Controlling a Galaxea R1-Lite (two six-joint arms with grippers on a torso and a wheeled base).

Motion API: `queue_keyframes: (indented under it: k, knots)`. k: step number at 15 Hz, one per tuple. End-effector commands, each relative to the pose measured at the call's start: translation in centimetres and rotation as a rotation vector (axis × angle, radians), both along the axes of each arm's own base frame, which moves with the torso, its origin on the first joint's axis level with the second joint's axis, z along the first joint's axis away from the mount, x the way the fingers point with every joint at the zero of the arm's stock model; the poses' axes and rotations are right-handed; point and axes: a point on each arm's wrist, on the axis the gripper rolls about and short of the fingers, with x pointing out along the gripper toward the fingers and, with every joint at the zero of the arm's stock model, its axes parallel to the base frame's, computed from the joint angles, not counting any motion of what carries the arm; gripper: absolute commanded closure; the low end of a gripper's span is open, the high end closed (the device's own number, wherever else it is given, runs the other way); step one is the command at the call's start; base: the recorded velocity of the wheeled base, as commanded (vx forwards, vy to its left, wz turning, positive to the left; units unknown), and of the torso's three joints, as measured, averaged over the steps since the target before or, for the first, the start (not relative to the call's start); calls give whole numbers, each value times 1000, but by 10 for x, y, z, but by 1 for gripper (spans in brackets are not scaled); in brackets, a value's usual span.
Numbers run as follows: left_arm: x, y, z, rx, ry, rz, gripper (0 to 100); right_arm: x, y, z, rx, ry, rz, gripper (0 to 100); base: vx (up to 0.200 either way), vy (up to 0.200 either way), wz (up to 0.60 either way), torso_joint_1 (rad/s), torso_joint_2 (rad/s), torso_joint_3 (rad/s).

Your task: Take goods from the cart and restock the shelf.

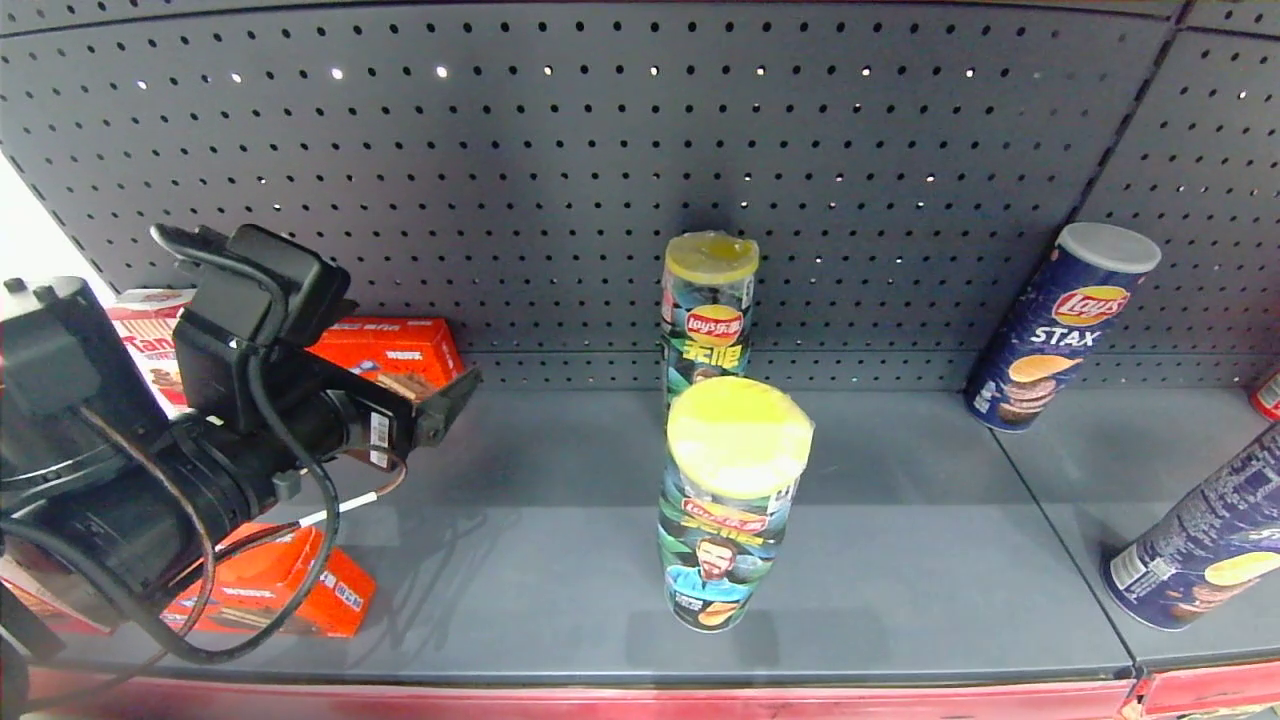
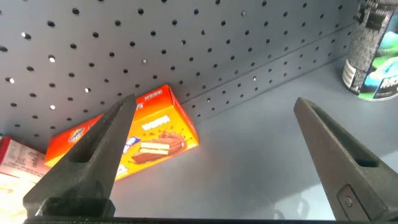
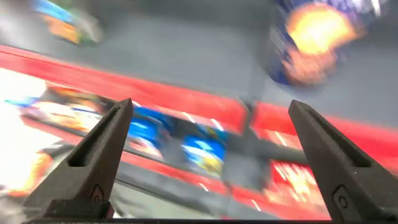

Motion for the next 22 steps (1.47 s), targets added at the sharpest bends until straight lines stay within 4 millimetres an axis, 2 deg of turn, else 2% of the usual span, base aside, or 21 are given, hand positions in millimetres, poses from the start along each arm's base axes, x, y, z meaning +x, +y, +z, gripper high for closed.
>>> queue_keyframes:
  k: [1,2,4,5,7,8,10,13,17,18,20,22]
  knots:
    - [-1,0,4,-5,-14,-1,0,7,3,-6,-22,83,-169,0,0,0,0,0,0,0]
    - [-1,0,4,-4,-14,-3,0,8,5,-6,-22,104,-256,0,0,0,0,0,0,0]
    - [-2,0,4,-6,-15,-3,0,6,7,-6,-6,80,-294,0,0,0,0,0,0,0]
    - [-3,1,5,-7,-19,-3,0,1,8,-8,3,22,-291,0,0,0,0,0,0,0]
    - [-6,1,2,-4,-11,-4,0,5,7,-11,14,-84,-345,0,0,0,0,0,0,0]
    - [-6,1,1,-3,-9,-6,0,5,7,-10,9,-91,-332,0,0,0,0,0,0,0]
    - [-7,0,3,-5,-14,-11,0,-1,8,-12,20,-75,-152,0,0,0,0,0,0,0]
    - [-11,2,6,-12,-29,-11,0,0,4,-18,89,-74,-387,0,0,0,0,0,0,0]
    - [-17,4,8,-17,-36,-11,0,-1,6,-19,27,-89,-272,0,0,0,0,0,0,0]
    - [-21,6,12,-25,-49,-9,0,-1,6,-19,26,-89,-271,0,0,0,0,0,0,0]
    - [-53,19,23,-50,-104,-11,0,-1,6,-19,26,-89,-271,0,0,0,0,0,0,0]
    - [-83,29,23,-64,-130,-27,0,-1,6,-19,26,-89,-271,0,0,0,0,0,0,0]
